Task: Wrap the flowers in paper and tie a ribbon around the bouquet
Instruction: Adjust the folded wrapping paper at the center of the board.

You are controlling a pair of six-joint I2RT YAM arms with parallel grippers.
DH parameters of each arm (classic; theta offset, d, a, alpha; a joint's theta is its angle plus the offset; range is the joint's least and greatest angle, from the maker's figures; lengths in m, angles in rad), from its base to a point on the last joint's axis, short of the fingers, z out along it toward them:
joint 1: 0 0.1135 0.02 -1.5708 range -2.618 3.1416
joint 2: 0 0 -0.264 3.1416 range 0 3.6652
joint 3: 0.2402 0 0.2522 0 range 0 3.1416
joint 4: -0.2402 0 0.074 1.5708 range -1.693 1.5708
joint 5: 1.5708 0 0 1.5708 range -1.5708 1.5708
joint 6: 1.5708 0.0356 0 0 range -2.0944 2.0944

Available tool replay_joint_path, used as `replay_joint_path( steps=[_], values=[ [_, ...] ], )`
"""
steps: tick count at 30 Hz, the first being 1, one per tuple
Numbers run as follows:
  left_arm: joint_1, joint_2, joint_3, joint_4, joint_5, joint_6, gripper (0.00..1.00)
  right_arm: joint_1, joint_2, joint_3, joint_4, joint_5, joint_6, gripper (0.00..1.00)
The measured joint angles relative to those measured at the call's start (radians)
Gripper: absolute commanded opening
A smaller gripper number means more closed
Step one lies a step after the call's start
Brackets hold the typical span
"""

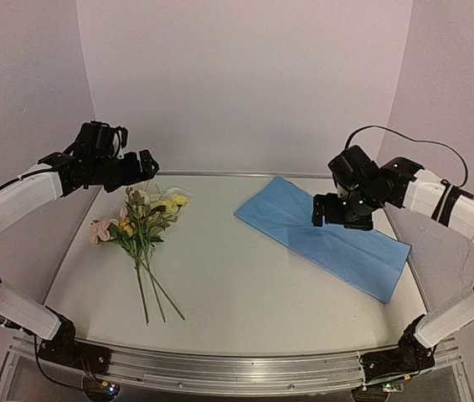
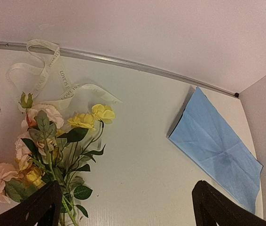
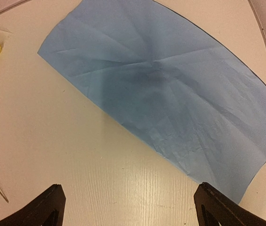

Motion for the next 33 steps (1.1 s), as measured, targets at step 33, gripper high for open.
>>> replay_joint_path(
  steps=[33],
  values=[
    [-0.155, 0.411, -0.158, 0.345, 0.403, -0.25, 1.0, -0.227, 0.332, -0.333, 0.392, -0.161, 0.162, 0.98]
  ],
)
